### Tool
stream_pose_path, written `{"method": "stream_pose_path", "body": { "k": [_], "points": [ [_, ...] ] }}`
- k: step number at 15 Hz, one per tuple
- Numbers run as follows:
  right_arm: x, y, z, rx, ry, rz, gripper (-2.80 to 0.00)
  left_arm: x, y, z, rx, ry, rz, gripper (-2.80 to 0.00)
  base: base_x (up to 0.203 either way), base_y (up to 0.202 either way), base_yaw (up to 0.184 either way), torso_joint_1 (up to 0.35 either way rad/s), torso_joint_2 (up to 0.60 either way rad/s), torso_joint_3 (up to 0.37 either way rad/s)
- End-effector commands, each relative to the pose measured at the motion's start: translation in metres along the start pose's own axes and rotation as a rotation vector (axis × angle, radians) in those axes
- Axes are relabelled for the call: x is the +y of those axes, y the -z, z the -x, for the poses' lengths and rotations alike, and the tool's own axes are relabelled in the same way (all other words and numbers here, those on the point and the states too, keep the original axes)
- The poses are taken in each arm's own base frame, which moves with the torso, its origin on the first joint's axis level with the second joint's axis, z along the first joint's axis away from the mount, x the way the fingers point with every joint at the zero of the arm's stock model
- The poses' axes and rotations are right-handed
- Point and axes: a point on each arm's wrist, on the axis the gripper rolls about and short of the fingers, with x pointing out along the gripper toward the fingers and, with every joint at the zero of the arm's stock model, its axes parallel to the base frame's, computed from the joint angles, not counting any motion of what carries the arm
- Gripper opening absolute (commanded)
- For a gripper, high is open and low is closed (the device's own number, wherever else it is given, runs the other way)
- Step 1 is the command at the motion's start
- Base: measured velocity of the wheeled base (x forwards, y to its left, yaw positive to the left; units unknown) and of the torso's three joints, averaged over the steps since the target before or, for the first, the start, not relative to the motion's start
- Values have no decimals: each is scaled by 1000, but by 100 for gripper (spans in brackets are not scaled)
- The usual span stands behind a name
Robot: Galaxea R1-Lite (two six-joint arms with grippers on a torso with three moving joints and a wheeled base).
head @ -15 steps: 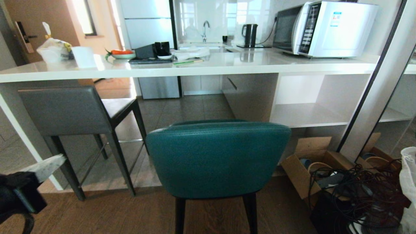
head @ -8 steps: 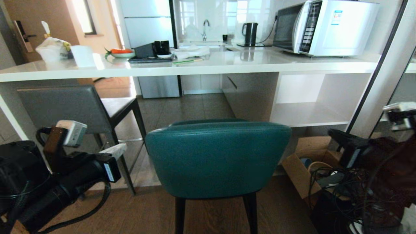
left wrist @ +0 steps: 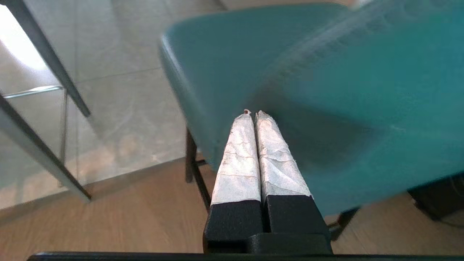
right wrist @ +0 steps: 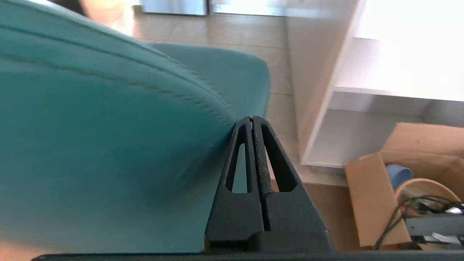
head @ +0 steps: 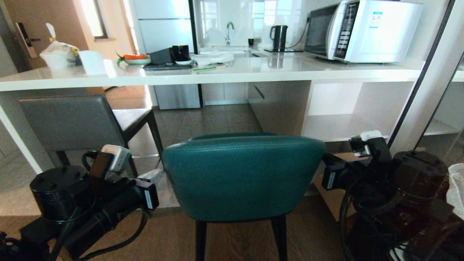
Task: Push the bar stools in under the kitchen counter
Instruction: Push the blue chair back under the dining table
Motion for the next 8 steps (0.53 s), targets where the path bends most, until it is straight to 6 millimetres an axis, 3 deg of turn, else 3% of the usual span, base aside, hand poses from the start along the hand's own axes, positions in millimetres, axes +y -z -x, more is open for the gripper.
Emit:
{"method": "stream_pose_path", "body": {
  "k": [1,8],
  "points": [
    [5,13,-13,27,7,7,-280,-3,4,-8,11,6,-2,-280,0,0,0,0,0,0],
    [2,11,-24,8,41,3,-280,-1,3,-22,4,-34,0,-280,0,0,0,0,0,0]
  ]
}}
